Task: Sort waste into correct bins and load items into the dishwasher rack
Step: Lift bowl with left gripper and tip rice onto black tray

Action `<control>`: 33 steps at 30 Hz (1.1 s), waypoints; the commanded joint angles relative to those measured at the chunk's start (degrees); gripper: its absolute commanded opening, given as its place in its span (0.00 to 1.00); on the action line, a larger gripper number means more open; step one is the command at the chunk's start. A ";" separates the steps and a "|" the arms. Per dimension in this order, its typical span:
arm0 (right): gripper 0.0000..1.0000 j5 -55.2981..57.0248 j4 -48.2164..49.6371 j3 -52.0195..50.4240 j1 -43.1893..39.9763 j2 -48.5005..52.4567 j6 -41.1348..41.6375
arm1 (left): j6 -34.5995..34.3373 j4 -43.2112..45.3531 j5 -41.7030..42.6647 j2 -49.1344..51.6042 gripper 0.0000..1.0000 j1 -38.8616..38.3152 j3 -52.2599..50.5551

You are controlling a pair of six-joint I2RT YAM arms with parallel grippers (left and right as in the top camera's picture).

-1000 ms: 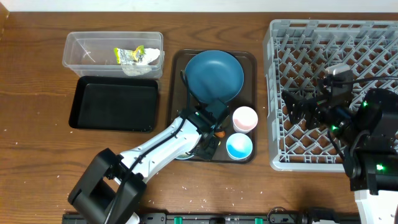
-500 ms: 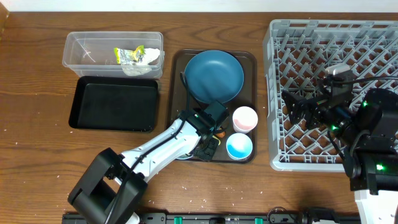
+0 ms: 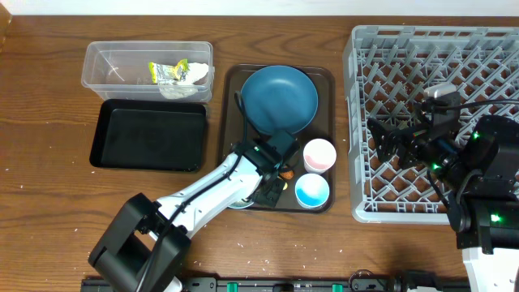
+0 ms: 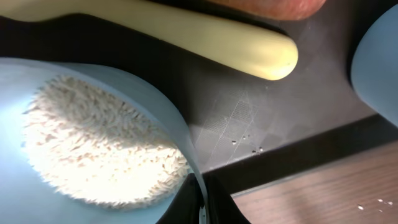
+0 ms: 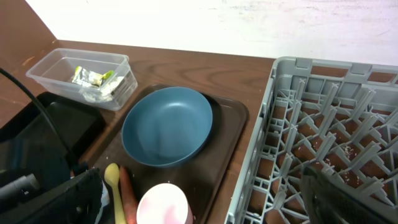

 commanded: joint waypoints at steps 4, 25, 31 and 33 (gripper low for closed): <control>0.99 -0.44 -0.07 1.11 0.83 0.02 0.63 | -0.44 -2.16 0.24 -3.67 0.06 3.85 9.66; 0.99 -0.44 -0.11 1.11 0.83 0.02 0.63 | 5.35 4.94 28.09 -8.46 0.06 48.11 13.75; 0.99 -0.44 -0.31 1.11 0.83 0.02 0.63 | 5.75 5.42 38.32 -4.90 0.06 57.90 13.75; 0.99 -0.44 -0.31 1.11 0.83 0.02 0.63 | 5.75 5.99 42.18 -2.84 0.06 60.54 13.75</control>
